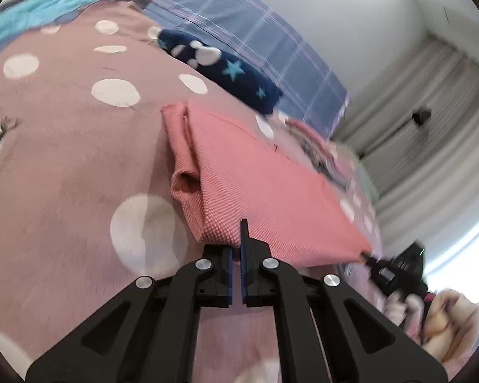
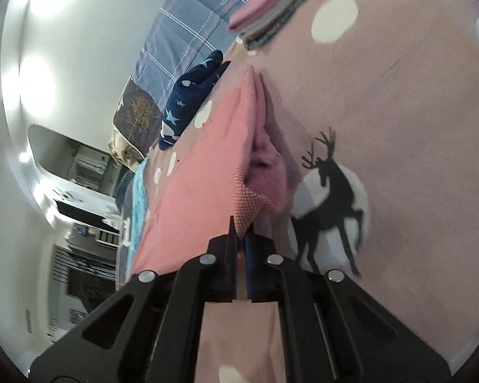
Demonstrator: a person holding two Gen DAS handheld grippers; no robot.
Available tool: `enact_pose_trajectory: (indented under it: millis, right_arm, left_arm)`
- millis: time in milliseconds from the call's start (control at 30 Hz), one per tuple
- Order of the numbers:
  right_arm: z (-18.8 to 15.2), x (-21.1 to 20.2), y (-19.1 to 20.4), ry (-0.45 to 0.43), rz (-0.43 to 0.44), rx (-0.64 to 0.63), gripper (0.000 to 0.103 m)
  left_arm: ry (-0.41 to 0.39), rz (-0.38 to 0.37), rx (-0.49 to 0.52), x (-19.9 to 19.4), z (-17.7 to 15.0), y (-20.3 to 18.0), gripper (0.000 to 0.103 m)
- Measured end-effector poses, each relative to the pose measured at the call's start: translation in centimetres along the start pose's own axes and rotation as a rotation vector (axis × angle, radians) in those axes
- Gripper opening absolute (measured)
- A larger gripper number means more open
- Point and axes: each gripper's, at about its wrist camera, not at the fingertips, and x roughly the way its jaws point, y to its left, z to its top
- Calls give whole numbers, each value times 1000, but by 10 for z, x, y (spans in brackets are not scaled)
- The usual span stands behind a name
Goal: Fold small clothes
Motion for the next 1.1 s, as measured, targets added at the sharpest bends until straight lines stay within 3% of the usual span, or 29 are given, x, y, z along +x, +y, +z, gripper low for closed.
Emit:
enact_pose_trajectory:
  millis: [100,200,233,300,367,400,500,533,633,833,1100]
  right_arm:
    - [-16,-12,4,48,-55,-35,4]
    - [-34,-17,-9,82,-197,-86,15]
    - [-38,-22,-18,72,-223,-92,24]
    - [-38,-34,-31,42,-205,-67,24]
    - [-30,-52,-43,-8,-193,-73,25]
    - [-25,-56,-44,-25,-197,-86,25]
    - [0,-59,-41,-47,-168,-134,28]
    - [10,-55,-38,-43,-147,-156,30]
    - [33,-39,-28,-27,-111,-195,32]
    - [87,-6,-16,42,-87,-246,31]
    - [163,71,-5,200,-33,-238,31]
  left_arm:
    - [71,93,60,-3,-17,-5,3]
    - [124,213,2,-10,-34,19,4]
    - [119,264,-13,-14,-35,23,4]
    - [89,428,14,-26,-30,22,4]
    - [38,487,77,-34,-17,4,4]
    - [15,472,117,-34,-6,-12,5]
    - [-9,403,240,-11,15,-64,29]
    - [0,380,279,5,19,-81,31]
    - [64,297,364,58,20,-124,31]
    - [199,207,537,155,6,-198,35]
    - [304,127,603,230,-13,-251,36]
